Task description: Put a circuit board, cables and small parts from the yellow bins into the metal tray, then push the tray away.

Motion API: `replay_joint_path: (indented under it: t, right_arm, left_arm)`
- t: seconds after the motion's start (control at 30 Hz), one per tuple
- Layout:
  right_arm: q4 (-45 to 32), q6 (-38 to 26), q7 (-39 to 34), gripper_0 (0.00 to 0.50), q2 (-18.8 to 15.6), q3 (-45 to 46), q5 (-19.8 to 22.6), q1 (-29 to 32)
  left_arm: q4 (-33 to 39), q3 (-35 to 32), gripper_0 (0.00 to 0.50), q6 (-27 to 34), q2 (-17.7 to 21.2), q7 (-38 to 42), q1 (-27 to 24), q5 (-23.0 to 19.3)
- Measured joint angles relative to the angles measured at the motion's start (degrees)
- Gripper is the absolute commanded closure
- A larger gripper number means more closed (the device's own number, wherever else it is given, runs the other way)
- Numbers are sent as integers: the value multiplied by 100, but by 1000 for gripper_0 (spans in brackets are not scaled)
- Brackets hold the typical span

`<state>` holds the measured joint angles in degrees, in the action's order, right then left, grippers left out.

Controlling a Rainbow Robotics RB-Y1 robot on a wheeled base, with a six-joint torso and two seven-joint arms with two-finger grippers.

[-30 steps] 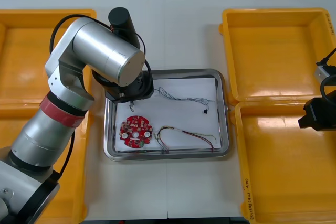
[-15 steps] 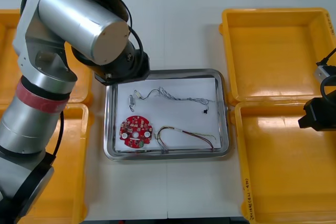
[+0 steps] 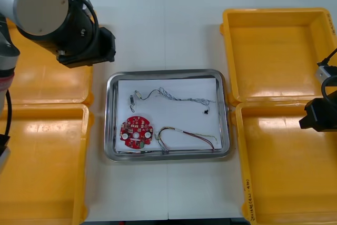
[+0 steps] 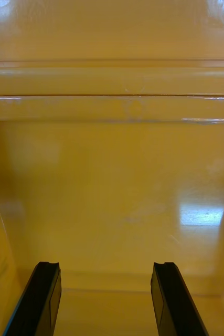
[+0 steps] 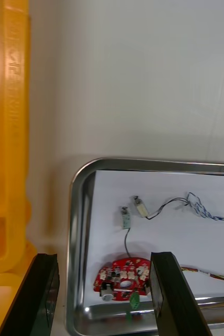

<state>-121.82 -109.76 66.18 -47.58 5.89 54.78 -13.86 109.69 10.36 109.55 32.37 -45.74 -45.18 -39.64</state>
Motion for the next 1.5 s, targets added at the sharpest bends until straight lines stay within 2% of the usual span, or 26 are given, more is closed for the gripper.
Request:
replay_joint_path:
  t: [0.23,0.57,0.83,1.07,1.4,1.5]
  right_arm:
    - [0,0,0,0,0,0,0,2]
    - [-1,0,0,0,0,0,0,6]
    - [-1,0,0,0,0,1,0,9]
    - [-1,0,0,0,0,1,-1,10]
    - [-2,0,2,0,0,1,58,12]
    - [-27,0,13,0,0,1,124,12]
  left_arm:
    - [3,-394,0,7,446,-195,52,-217]
    - [125,-1020,0,8,823,-1867,509,-231]
    - [362,-1816,0,9,1022,-1881,1202,-368]
    - [639,-2249,0,9,1161,-1919,1755,-667]
    - [1330,-2856,0,10,1195,-1955,2613,-854]
    - [1480,-3039,0,10,1195,-2186,2862,-891]
